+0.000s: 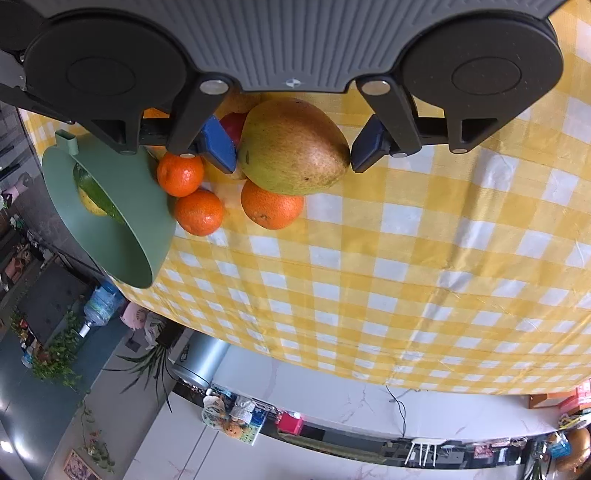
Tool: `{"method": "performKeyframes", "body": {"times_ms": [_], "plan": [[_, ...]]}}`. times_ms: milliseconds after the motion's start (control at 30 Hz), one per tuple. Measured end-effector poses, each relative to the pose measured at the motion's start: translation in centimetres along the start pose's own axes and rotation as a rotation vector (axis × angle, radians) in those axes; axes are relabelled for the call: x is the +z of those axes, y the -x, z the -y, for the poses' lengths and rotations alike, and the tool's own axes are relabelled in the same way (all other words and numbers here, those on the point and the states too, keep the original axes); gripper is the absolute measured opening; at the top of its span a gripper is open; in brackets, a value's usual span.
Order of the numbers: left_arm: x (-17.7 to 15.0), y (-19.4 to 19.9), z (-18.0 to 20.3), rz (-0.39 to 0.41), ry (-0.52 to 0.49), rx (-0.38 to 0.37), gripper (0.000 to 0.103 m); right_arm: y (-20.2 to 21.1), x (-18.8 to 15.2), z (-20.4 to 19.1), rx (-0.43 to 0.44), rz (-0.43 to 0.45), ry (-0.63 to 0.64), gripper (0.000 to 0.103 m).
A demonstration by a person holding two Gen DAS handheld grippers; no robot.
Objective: Organize fruits
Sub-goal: 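Lift the pear with the left tool while the right tool lifts the orange toward the bowl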
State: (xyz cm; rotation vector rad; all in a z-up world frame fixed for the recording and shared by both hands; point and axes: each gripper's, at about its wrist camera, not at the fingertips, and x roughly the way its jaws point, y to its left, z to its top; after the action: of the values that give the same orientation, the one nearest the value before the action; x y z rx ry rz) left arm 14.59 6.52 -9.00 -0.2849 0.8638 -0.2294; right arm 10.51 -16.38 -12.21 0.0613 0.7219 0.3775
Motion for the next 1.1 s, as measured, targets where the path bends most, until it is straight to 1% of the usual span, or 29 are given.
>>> {"method": "performKeyframes", "body": {"times_ms": [100,200,267,333,400,500,667,933,1100], "plan": [[0.0,-0.7,-0.3,-0.035,0.026,-0.033,0.086,-0.2,0.0,-0.1,0.0,-0.004,0.005,0.04],[0.1,-0.7,-0.1,-0.02,0.02,-0.027,0.085,-0.2,0.0,0.0,0.0,-0.006,0.002,0.04],[0.0,-1.1,-0.2,-0.04,0.034,-0.044,0.085,-0.3,0.0,0.0,0.0,-0.007,-0.002,0.04],[-0.1,-1.4,-0.3,-0.059,0.044,-0.059,0.079,-0.4,0.0,0.0,-0.001,-0.009,-0.001,0.04],[-0.1,-1.3,0.0,-0.056,0.027,-0.058,0.078,-0.4,0.0,0.0,-0.002,-0.011,0.003,0.04],[-0.3,-1.2,0.5,-0.047,-0.005,-0.042,0.078,-0.4,0.0,0.0,-0.003,-0.009,0.003,0.04],[-0.7,-0.7,1.1,-0.03,-0.05,0.012,0.077,0.0,0.0,-0.2,-0.003,0.009,0.01,0.04],[-0.5,2.1,1.8,0.027,-0.069,0.032,0.077,1.4,0.1,-0.2,0.003,0.056,0.017,0.04],[-0.3,4.4,2.8,0.073,-0.059,0.021,0.077,3.7,0.2,-0.1,-0.006,0.115,0.026,0.04]]}}
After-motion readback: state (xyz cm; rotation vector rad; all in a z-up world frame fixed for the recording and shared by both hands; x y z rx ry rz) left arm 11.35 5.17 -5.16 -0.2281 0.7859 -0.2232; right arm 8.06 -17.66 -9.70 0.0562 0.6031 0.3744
